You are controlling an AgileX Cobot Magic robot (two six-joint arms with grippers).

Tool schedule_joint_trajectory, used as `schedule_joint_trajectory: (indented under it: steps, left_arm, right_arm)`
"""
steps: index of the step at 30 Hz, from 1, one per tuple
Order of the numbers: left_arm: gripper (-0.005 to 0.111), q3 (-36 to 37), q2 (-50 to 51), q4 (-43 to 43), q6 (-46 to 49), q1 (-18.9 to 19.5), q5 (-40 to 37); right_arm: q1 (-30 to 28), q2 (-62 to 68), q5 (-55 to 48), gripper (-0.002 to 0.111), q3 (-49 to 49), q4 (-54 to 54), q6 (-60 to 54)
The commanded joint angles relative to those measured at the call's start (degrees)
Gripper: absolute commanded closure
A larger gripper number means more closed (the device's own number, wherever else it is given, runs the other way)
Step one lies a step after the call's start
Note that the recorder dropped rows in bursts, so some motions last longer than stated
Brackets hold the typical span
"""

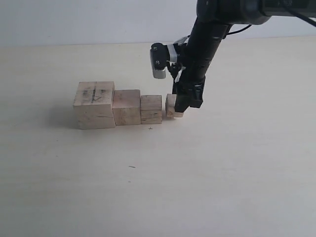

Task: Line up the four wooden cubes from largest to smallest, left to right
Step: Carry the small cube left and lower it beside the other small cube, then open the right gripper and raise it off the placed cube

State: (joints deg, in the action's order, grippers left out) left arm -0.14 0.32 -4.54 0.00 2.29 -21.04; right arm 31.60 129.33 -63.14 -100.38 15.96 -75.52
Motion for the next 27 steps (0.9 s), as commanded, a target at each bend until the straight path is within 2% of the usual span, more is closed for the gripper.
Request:
schedule_joint_trajectory:
  steps: [1, 27]
  left_arm:
    - [0.107, 0.14, -0.32, 0.1, 0.0, -0.31, 0.65]
    - [0.107, 0.14, -0.32, 0.1, 0.0, -0.31, 0.65]
  right_arm:
    - [0.07, 1.23, -0.51, 0.108, -0.71, -2.26, 1.79]
    - [1.09, 1.37, 2.09, 0.108, -0.71, 1.68, -0.32]
